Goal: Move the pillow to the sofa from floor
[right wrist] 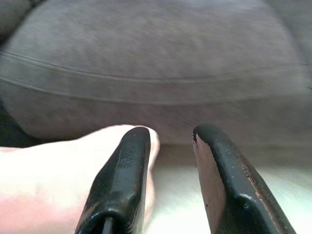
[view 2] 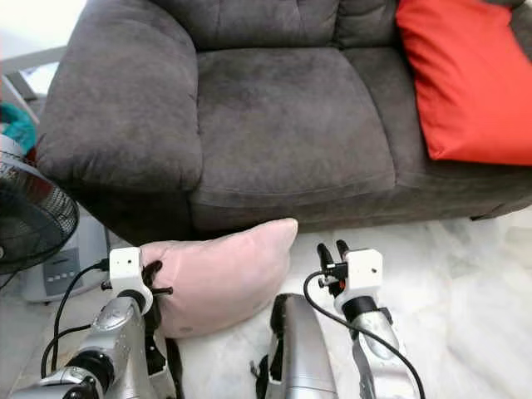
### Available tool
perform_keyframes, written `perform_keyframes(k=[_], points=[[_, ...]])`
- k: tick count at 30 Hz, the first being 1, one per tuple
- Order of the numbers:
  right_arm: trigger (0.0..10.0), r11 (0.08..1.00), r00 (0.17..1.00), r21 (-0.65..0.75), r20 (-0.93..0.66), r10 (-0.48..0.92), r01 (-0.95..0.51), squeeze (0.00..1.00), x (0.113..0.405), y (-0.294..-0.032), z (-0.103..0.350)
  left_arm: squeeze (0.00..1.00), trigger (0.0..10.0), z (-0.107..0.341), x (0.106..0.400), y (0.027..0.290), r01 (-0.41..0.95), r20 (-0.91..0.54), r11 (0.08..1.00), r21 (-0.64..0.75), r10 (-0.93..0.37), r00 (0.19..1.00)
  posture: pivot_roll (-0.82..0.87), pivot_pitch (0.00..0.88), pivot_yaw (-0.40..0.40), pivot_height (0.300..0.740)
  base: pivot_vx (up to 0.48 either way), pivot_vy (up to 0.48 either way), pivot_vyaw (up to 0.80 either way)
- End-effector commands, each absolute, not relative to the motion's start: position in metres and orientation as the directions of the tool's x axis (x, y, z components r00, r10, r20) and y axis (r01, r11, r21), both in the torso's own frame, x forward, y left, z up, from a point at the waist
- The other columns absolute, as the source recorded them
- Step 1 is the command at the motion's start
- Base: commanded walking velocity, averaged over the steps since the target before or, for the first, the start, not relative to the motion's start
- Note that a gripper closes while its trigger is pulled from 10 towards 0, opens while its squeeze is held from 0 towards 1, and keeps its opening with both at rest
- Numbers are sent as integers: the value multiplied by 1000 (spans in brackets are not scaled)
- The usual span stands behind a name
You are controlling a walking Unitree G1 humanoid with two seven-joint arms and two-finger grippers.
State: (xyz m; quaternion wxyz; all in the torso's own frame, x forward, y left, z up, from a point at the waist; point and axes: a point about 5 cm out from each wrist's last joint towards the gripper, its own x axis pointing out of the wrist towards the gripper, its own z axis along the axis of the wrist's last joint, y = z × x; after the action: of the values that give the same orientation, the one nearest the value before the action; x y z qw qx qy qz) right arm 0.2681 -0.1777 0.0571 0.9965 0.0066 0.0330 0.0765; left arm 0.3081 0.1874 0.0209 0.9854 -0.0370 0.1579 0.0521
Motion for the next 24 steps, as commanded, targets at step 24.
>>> perform_keyframes(k=[24], points=[[10000,995,997,61,-21,81,-79,0,274,-162,56,0,10000,84,326,200,-22,33,991,133,17,999,75,28,0,494,-201,0,0]])
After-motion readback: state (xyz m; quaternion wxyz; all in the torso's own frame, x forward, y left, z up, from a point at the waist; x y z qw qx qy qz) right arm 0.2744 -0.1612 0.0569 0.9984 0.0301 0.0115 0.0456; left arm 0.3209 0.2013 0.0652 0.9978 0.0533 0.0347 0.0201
